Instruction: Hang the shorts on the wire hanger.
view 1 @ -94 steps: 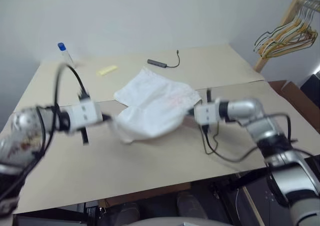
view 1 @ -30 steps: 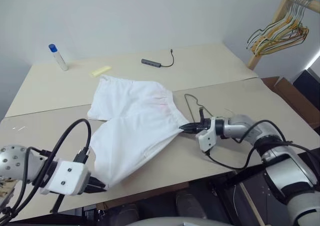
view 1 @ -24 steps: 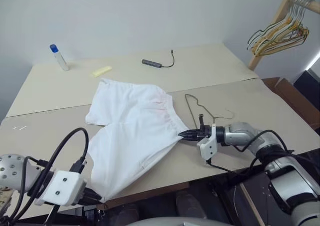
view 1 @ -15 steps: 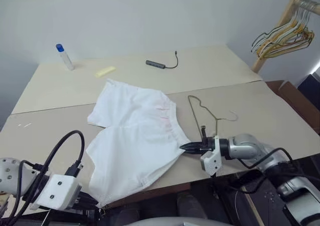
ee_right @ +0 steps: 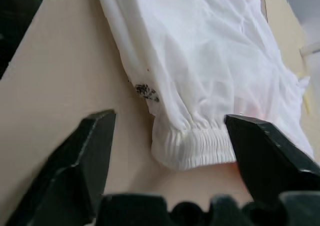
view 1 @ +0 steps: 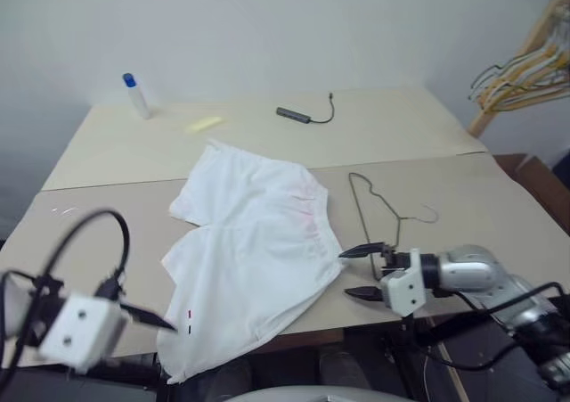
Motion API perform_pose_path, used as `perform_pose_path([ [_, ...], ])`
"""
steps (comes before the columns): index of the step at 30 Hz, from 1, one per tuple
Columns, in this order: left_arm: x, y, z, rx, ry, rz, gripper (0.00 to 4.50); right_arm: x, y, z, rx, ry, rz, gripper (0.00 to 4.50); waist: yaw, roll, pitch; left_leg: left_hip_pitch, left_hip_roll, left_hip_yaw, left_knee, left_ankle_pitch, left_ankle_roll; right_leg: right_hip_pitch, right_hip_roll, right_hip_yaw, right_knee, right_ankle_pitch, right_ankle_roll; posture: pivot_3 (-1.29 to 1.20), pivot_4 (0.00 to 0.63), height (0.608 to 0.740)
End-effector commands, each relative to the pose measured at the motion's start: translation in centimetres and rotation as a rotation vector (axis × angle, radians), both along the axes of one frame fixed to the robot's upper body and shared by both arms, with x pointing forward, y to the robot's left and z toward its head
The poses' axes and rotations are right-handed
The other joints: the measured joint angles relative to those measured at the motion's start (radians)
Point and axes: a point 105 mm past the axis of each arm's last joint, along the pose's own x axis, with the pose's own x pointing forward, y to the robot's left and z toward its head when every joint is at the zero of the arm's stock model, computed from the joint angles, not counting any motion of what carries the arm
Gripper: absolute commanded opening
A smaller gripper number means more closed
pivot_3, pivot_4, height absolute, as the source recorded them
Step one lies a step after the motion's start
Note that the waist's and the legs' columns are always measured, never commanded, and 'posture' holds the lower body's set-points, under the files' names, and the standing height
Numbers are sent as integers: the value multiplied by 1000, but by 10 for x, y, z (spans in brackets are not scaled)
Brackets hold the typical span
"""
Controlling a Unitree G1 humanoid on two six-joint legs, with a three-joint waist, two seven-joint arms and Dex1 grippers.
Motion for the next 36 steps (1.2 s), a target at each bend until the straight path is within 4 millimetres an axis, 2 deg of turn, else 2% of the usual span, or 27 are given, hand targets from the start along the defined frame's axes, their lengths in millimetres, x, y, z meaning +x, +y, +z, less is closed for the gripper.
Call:
perform_pose_path([
  [1, 31, -5, 21, -121, -111, 88, 2334, 18, -13, 30, 138, 69, -218, 4469, 7, -1, 0, 0, 2, 1, 0, 0, -1, 0, 2, 0, 0, 0, 0, -95, 0, 740],
  [3, 52, -17, 34, -237, -165, 150, 2334, 32, -28, 37, 192, 124, -389, 4469, 15, 0, 0, 0, 2, 1, 1, -1, -2, -1, 4, 0, 0, 0, -1, -107, 0, 740],
  [6, 70, -38, 47, -396, -168, 200, 2334, 46, -52, 39, 203, 185, -612, 4469, 16, 0, 0, -1, 3, 0, 1, -2, -3, -2, 4, 2, 0, 1, -2, -107, 0, 740],
  [8, 77, -51, 50, -470, -138, 203, 2334, 52, -67, 35, 180, 232, -762, 4469, 16, 0, 0, -1, 3, 0, 1, -3, -4, -3, 5, 2, 0, 4, -7, -141, 0, 740],
  [11, 82, -65, 51, -517, -100, 187, 2334, 51, -80, 25, 126, 345, -935, 4469, 12, 0, 0, -5, 2, 2, 2, -3, -4, -6, 6, 2, 1, 4, -7, -156, 0, 740],
  [14, 88, -75, 51, -541, -83, 169, 2334, 44, -82, 12, 75, 516, -1078, 4469, 11, 0, 0, -9, 2, 5, 4, -3, -4, -10, 6, 2, 2, 5, -8, -163, 0, 740],
  [19, 96, -80, 48, -547, -72, 165, 2334, 40, -70, -6, 2, 638, -1188, 4469, -6, 0, 0, -9, 3, 8, 6, -3, -4, -9, 7, 2, 2, 2, -4, -185, 0, 740],
  [22, 96, -80, 48, -548, -69, 161, 2334, 44, -66, -17, -8, 682, -1243, 3896, -17, 0, 0, -11, 4, 8, 6, -3, -4, -11, 7, 2, 1, 2, -3, -188, 0, 740],
  [26, 96, -80, 47, -546, -75, 160, 2334, 46, -71, -30, -91, 646, -1281, 2599, -28, -1, -1, -12, 3, 9, 6, -4, -4, -13, 7, 3, 1, 3, -5, -185, 0, 740],
  [29, 95, -80, 48, -543, -83, 159, 2334, 52, -77, -29, -90, 609, -1322, 1603, -30, -3, -2, -12, 4, 9, 6, -3, -4, -13, 7, 2, 1, 2, -2, -180, 0, 740],
  [31, 98, -80, 49, -548, -97, 168, 2334, 61, -87, -19, -79, 515, -1357, 1172, -30, -3, -2, -12, 3, 9, 7, -3, -4, -12, 7, 2, 1, 1, -1, -180, 0, 740],
  [34, 104, -81, 51, -564, -120, 187, 2334, 78, -100, 2, -56, 340, -1379, 107, -29, -3, -2, -12, 3, 9, 7, -4, -4, -12, 7, 2, 1, 1, 0, -187, 0, 740],
  [36, 111, -85, 53, -587, -140, 199, 2334, 90, -111, 18, -80, 163, -1364, 41, -31, -2, -1, -13, 3, 9, 7, -4, -4, -14, 7, 2, 1, 1, 0, -198, 0, 740],
])
